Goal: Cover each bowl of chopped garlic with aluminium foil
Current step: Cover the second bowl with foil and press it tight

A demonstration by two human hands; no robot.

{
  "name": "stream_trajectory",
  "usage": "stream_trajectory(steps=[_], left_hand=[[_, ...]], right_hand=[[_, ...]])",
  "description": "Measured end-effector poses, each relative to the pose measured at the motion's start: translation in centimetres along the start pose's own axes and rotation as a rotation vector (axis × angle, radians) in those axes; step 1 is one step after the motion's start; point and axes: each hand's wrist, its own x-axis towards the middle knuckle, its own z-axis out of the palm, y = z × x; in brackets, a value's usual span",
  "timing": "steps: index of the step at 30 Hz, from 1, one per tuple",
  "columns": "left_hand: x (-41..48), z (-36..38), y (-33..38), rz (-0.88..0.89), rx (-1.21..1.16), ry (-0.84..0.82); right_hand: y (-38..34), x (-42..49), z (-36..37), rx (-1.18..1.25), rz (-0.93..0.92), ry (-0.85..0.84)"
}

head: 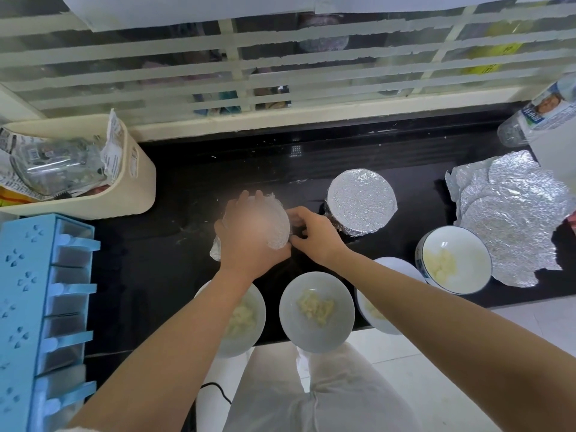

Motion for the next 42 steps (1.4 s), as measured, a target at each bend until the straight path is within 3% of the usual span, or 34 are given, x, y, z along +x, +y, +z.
stream_trajectory(steps=[9,20,42], left_hand=[[-0.1,0.0,-0.1,0.015,0.005,0.016],[-0.1,0.1,-0.2,0.012,0.005,0.007],[-0.2,-0.1,-0.2,0.011,-0.01,-0.008]], right_hand=[[0.1,0.6,-1.0,-0.004,-0.003,0.024],[-0.9,1.6,-0.7,-0.228,0.016,0.105],[-1.8,1.0,0.3,-0.055,0.165,0.248]])
